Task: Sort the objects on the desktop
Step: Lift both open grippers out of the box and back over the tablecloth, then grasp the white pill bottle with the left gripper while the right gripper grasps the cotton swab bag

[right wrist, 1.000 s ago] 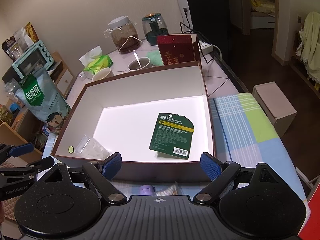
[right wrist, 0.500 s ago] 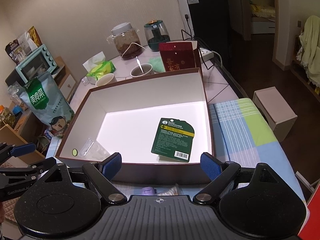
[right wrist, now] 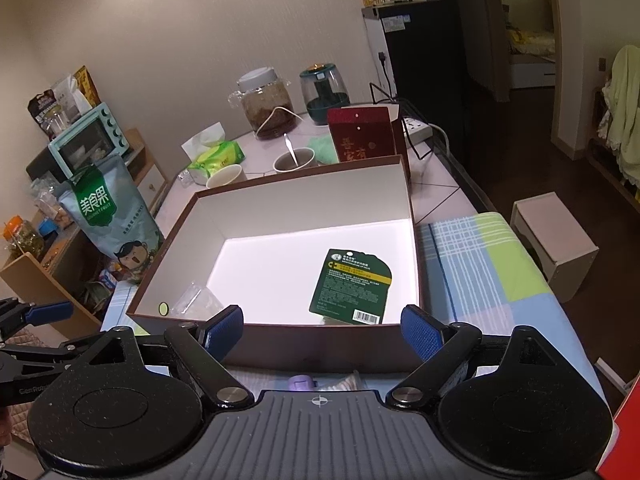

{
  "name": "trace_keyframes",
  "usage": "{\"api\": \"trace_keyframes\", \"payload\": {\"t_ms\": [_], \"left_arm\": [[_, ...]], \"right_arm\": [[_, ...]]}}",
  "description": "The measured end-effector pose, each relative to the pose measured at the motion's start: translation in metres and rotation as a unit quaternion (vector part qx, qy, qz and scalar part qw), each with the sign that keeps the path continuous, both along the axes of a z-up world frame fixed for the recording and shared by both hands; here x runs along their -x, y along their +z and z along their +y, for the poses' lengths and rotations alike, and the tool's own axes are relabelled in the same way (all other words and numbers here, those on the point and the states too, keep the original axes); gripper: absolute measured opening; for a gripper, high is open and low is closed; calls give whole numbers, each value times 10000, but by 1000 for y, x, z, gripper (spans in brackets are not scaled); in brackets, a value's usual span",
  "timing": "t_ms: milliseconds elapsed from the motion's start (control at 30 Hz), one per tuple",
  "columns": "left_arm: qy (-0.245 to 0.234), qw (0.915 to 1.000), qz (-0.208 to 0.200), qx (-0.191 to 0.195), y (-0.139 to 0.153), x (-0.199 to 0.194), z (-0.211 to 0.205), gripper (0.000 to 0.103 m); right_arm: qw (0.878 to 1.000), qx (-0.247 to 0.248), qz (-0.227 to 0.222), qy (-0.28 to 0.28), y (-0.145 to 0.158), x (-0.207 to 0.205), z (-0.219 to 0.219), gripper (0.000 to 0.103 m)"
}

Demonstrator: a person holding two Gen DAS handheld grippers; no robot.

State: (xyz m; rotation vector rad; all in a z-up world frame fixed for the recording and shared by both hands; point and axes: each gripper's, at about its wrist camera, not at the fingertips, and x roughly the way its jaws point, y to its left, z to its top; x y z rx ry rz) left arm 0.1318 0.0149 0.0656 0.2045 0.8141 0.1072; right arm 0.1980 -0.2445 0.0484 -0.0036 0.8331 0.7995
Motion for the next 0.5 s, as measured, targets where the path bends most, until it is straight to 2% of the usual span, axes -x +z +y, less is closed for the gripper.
{"api": "trace_keyframes", "payload": {"t_ms": [500], "left_arm": [[77,9992,383,-57,-27,28,-1,67]], "right_arm": [[9999,141,75,60,-19,25,-30,88]]}}
